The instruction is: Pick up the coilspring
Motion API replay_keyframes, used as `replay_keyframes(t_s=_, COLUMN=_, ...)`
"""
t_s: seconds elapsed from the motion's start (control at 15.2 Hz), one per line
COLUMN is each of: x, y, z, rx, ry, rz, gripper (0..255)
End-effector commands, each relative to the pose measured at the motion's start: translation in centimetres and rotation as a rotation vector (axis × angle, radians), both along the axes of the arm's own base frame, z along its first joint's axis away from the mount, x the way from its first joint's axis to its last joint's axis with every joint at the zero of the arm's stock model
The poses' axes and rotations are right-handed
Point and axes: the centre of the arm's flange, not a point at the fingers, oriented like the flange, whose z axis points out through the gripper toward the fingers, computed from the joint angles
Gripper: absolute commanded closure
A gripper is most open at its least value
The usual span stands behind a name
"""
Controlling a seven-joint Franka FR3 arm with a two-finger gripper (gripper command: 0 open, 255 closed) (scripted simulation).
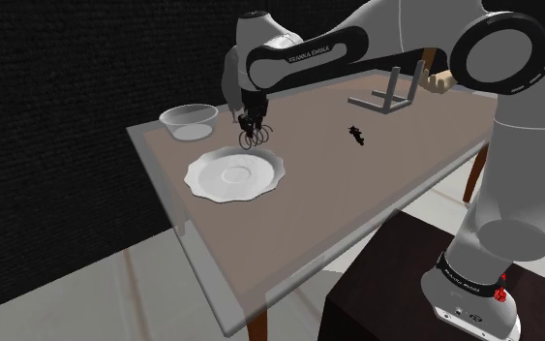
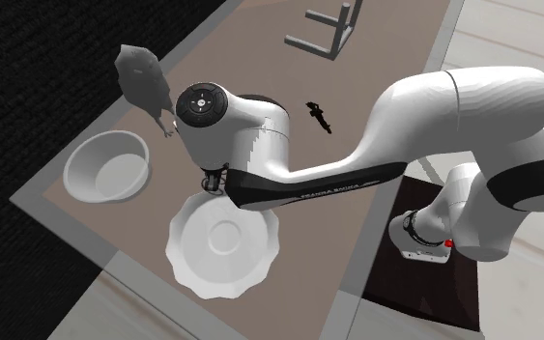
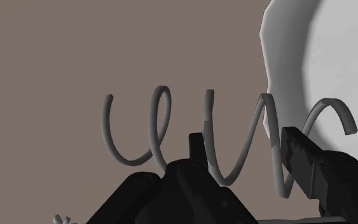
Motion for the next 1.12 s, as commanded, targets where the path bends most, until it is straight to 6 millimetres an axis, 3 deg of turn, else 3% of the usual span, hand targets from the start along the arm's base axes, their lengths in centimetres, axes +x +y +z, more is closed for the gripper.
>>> replay_keyframes(t_s=0.0, x=0.1, y=0.0, z=0.4, rx=0.000, ry=0.001, rz=0.000, gripper=255)
replay_keyframes(t_s=0.92, x=0.1, y=0.0, z=7.8, rx=0.000, ry=0.001, rz=0.000, gripper=255)
replay_keyframes(t_s=1.06, x=0.1, y=0.0, z=7.9, rx=0.000, ry=0.001, rz=0.000, gripper=255)
